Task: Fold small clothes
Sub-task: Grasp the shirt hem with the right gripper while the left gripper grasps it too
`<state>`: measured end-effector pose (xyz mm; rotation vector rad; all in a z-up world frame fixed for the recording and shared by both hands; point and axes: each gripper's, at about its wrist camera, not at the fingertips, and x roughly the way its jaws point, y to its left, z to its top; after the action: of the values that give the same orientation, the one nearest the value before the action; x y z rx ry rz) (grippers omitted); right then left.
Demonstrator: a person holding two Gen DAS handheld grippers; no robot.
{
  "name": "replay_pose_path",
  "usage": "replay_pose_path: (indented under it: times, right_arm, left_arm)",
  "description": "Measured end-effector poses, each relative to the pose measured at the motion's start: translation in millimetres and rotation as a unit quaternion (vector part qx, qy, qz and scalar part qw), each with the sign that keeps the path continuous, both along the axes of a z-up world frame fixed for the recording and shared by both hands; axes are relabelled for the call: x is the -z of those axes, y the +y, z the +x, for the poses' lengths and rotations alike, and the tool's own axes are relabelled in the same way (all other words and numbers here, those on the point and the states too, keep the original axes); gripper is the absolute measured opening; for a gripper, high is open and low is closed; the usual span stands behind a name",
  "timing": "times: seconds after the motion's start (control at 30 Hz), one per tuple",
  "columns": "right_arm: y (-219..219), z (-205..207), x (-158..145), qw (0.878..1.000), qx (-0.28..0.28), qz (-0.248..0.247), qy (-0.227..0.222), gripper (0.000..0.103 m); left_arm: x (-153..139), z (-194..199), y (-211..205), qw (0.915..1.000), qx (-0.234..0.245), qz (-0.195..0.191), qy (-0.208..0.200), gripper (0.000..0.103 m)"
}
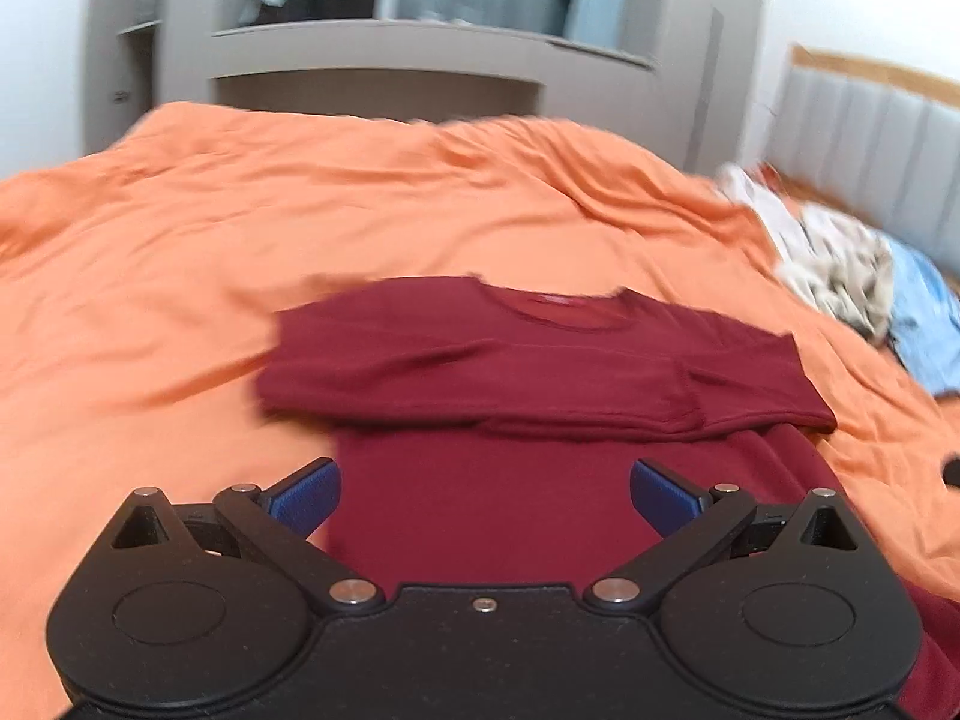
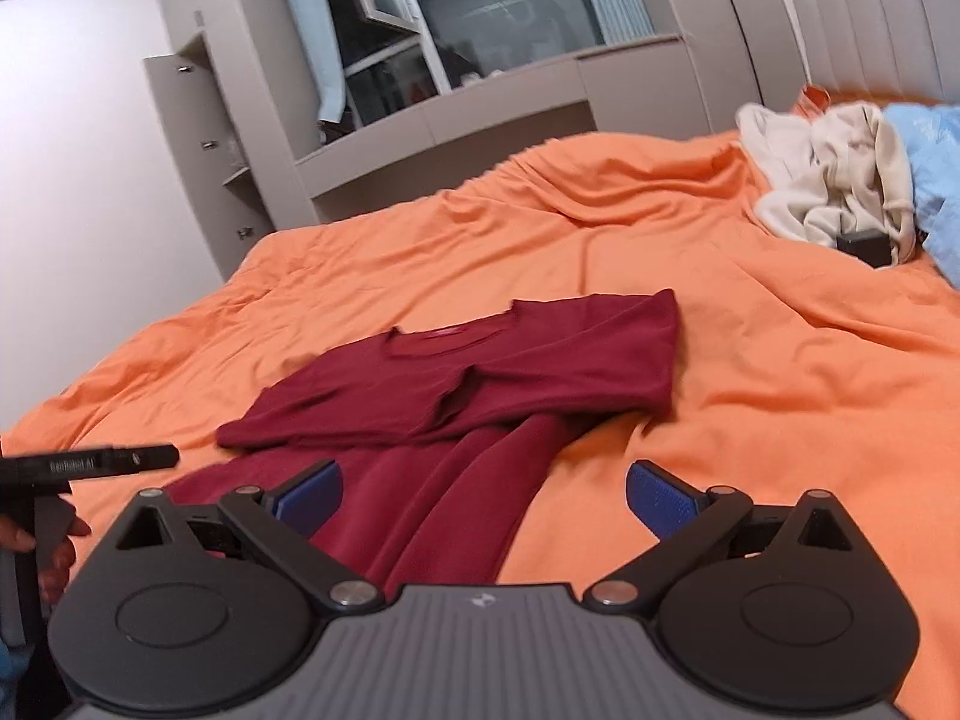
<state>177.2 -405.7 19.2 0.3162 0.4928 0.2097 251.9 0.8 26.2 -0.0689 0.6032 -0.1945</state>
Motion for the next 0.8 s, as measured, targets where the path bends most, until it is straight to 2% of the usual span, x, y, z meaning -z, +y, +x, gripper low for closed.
replay_pose_path:
  times: [0.17,0.27,0.33,0.4,0.47,0.67,0.77,0.8]
  right_arm:
    - [10.4,-43.4,15.0,0.999,0.026,0.038,0.016,0.102]
    - [8.4,-61.6,24.0,0.996,0.053,0.061,0.023,0.092]
    - [6.3,-71.7,31.1,0.994,0.076,0.072,0.03,0.075]
    - [4.5,-79.7,37.0,0.992,0.091,0.079,0.036,0.065]
    - [4.5,-85.2,41.8,0.991,0.097,0.083,0.04,0.062]
    - [15.5,-92.9,45.9,0.992,0.097,0.066,0.045,0.056]
    - [20.4,-95.0,44.9,0.992,0.103,0.055,0.043,0.046]
    - [21.4,-96.9,44.2,0.992,0.104,0.053,0.041,0.043]
  left_arm:
    - [3.4,-44.2,41.8,0.9987,-0.042,-0.029,0.006,0.103]
    - [10.7,-63.6,56.4,0.9978,-0.054,-0.035,0.013,0.103]
    - [15.8,-72.7,64.3,0.9972,-0.053,-0.049,0.022,0.102]
    - [19.8,-80.1,69.6,0.9964,-0.042,-0.068,0.029,0.102]
    - [22.1,-87.9,72.3,0.9954,-0.036,-0.083,0.031,0.102]
    - [23.1,-100.4,63.9,0.9947,-0.02,-0.091,0.044,0.102]
    - [24.5,-103.2,64.8,0.993,-0.022,-0.102,0.055,0.094]
    - [25.6,-104.0,66.7,0.9921,-0.026,-0.107,0.06,0.087]
